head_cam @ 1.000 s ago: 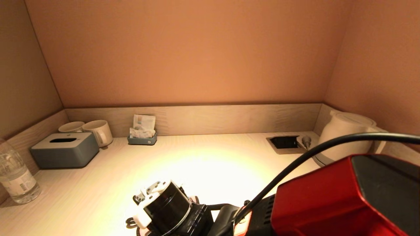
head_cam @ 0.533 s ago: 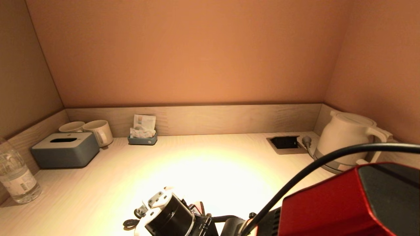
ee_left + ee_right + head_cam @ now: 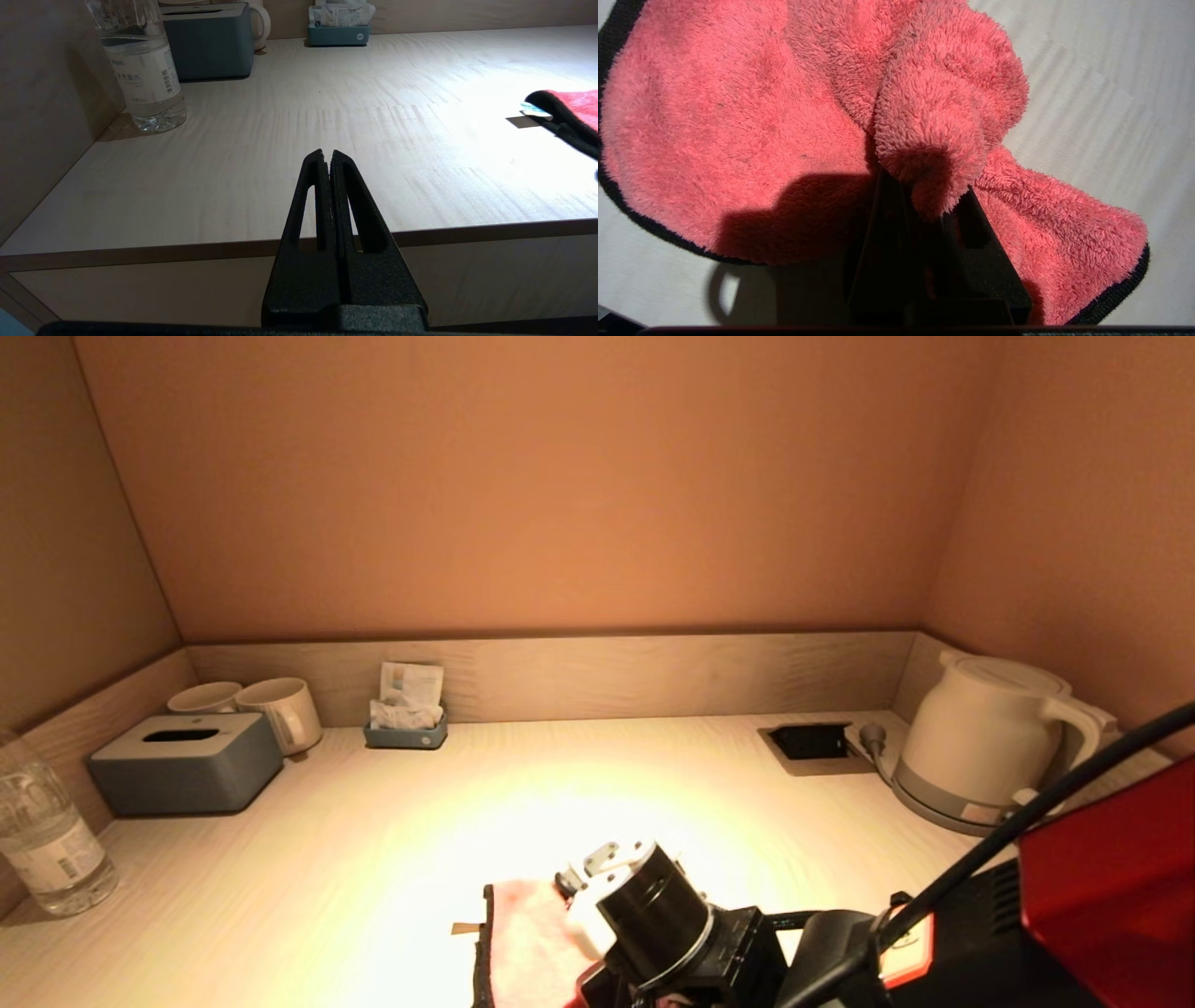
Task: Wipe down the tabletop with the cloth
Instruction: Sweep the stains on the table
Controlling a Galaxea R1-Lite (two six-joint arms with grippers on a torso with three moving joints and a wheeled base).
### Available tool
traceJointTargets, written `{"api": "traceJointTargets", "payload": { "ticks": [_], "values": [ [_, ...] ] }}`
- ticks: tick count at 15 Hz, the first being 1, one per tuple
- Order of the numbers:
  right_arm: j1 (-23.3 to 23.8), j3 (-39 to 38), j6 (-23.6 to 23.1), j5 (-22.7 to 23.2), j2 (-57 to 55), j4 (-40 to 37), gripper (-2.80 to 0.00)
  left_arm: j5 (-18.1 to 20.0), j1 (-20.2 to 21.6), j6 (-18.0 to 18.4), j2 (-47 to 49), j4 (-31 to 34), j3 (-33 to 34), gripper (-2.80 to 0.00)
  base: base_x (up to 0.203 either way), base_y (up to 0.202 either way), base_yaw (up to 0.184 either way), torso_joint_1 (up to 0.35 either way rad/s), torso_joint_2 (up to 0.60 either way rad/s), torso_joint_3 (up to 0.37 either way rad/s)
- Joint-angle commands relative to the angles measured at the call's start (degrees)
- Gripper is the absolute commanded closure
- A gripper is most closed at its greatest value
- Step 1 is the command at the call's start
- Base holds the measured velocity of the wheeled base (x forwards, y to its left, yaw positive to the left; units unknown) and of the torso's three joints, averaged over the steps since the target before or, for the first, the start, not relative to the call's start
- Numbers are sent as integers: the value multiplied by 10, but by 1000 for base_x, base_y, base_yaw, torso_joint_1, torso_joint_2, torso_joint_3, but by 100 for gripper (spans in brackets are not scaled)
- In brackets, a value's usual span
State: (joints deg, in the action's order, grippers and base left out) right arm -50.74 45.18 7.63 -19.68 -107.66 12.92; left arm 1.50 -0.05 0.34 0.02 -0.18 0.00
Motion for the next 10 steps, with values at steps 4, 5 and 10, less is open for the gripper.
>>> {"api": "traceJointTargets", "payload": {
  "ticks": [4, 5, 10],
  "values": [
    [69, -11, -10, 0, 38, 6, 0, 0, 0, 0, 0, 0, -1, 0, 0, 0, 0, 0, 0, 0],
    [85, -8, -13, -1, 39, 7, 0, 0, 0, 0, 1, 0, 0, 0, 0, 0, 0, 0, 0, 0],
    [158, -1, -29, -1, 77, 19, 0, 0, 0, 0, 1, 0, 0, 0, 0, 0, 0, 0, 0, 0]
  ]
}}
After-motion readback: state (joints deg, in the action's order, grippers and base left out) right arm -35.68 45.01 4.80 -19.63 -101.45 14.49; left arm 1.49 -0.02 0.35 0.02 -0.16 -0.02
